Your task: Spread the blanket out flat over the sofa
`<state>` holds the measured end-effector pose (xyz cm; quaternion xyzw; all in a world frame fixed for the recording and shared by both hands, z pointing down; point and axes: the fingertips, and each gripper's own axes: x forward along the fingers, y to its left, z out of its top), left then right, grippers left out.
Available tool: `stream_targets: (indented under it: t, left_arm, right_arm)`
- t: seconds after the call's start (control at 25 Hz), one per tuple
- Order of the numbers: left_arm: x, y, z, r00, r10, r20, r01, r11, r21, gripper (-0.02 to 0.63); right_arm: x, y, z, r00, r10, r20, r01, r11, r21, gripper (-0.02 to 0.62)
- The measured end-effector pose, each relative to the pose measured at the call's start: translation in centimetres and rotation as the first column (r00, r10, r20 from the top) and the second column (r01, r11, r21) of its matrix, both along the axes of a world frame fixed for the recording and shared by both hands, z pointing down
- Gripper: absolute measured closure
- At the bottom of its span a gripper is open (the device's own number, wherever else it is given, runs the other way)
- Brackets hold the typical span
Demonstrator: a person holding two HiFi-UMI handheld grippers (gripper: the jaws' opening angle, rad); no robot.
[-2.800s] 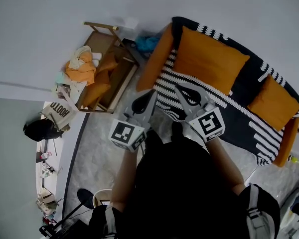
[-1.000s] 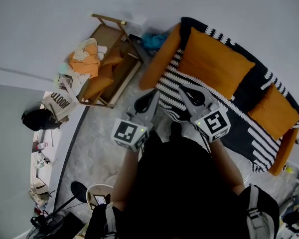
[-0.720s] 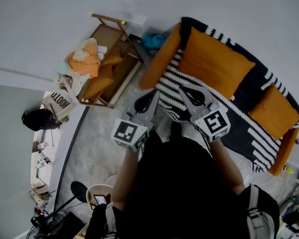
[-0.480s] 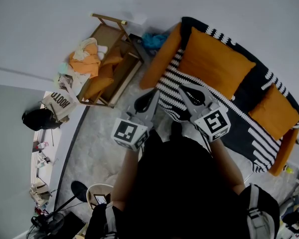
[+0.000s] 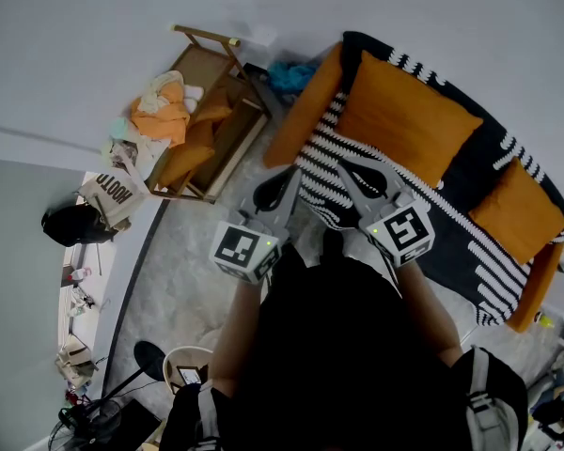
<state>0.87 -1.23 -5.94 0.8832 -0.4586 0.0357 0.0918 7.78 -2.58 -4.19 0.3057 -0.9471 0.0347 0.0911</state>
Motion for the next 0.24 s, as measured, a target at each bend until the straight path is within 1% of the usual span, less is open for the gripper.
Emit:
stream_targets:
  t: [0.24]
  left_arm:
    - [-0.01, -0.12, -0.03, 1.000, 0.001, 0.003, -0.001, 1.000, 0.002, 0.595]
  right_arm:
    - [-0.05, -0.18, 0.27, 1.000, 0.002, -0.002, -0.002, 1.000, -0.002, 0.592]
